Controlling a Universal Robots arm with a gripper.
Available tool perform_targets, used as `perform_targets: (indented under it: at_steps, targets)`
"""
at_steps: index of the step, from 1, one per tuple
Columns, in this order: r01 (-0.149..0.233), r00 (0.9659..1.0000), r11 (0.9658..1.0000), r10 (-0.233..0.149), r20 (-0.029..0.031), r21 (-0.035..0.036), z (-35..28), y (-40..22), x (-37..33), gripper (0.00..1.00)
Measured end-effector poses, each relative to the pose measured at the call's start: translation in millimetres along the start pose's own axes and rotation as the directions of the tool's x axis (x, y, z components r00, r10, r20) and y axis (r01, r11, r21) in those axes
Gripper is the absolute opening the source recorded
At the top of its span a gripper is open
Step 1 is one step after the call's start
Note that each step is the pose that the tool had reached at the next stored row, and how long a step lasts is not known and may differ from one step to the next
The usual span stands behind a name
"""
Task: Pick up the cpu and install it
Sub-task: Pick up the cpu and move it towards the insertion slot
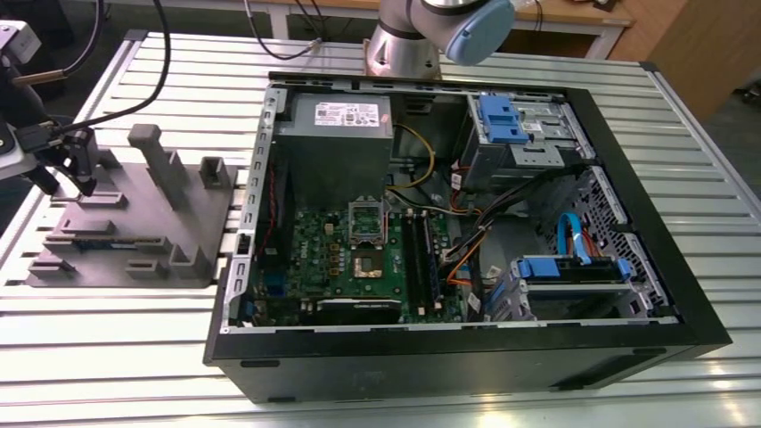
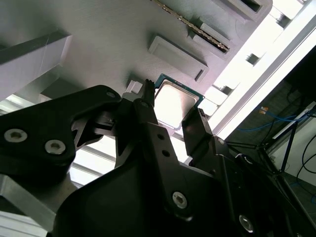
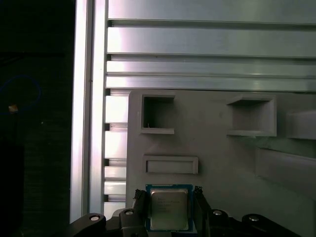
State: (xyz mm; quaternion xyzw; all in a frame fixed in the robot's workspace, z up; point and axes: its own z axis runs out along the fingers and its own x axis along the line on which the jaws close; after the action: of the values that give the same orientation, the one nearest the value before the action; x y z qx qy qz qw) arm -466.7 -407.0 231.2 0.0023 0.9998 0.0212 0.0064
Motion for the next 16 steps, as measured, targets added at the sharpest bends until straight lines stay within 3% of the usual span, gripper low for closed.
perform_targets:
  at_steps: [16]
  targets:
    - [0.000,1.0000,1.0000,0.000,0.0000,0.0000,-5.7,0.3,-0.1,0.47]
